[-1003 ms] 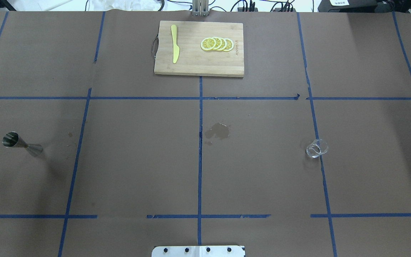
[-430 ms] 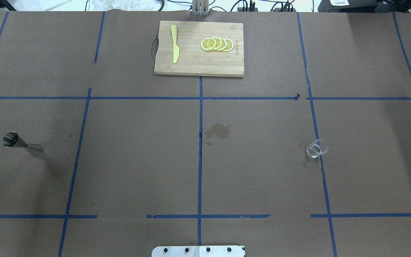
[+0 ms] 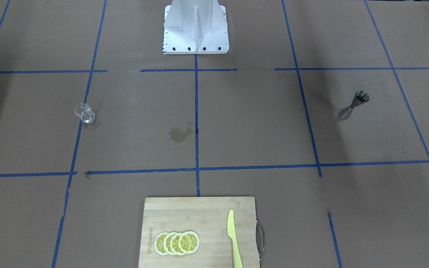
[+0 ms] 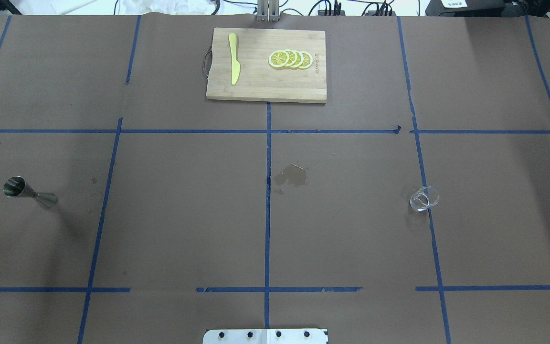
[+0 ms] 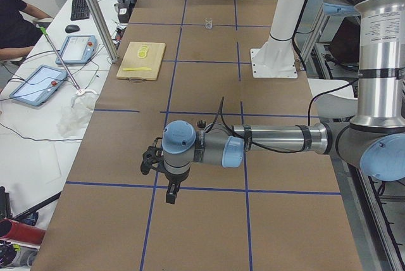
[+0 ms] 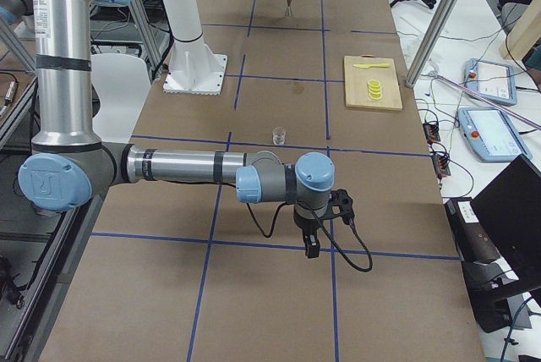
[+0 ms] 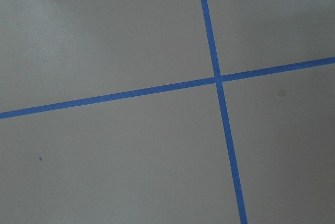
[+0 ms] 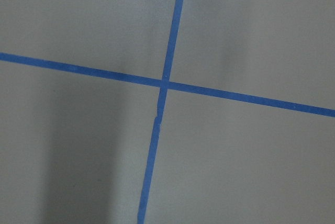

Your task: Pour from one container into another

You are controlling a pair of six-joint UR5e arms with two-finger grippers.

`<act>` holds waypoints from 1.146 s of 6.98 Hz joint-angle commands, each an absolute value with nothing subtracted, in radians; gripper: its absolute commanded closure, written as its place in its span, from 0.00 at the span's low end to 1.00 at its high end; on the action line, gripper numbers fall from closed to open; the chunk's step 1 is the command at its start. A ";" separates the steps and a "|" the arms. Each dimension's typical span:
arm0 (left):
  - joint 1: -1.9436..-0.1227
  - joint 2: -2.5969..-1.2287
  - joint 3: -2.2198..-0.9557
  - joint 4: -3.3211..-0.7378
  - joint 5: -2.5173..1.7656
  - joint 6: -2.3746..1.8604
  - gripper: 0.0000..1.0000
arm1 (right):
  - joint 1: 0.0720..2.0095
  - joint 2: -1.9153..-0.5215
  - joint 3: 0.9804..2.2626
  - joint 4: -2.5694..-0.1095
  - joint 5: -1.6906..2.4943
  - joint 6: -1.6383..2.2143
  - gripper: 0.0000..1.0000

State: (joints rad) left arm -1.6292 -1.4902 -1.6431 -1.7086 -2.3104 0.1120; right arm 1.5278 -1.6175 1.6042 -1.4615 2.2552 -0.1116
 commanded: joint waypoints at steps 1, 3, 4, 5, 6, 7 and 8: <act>-1.629 -1.494 -1.644 -1.712 -2.312 0.112 0.00 | 1.528 -1.638 1.614 -1.436 2.273 -0.127 0.00; -1.629 -1.493 -1.644 -1.713 -2.313 0.112 0.00 | 1.528 -1.646 1.614 -1.436 2.319 -0.118 0.00; -1.629 -1.491 -1.644 -1.712 -2.315 0.112 0.00 | 1.528 -1.646 1.614 -1.436 2.321 -0.118 0.00; -1.628 -1.491 -1.641 -1.712 -2.315 0.112 0.00 | 1.528 -1.646 1.614 -1.436 2.321 -0.117 0.00; -1.626 -1.491 -1.640 -1.710 -2.319 0.112 0.00 | 1.528 -1.646 1.612 -1.436 2.319 -0.117 0.00; -1.626 -1.491 -1.641 -1.709 -2.321 0.112 0.00 | 1.528 -1.644 1.609 -1.436 2.321 -0.115 0.00; -1.623 -1.490 -1.641 -1.709 -2.322 0.113 0.00 | 1.528 -1.646 1.606 -1.437 2.321 -0.114 0.00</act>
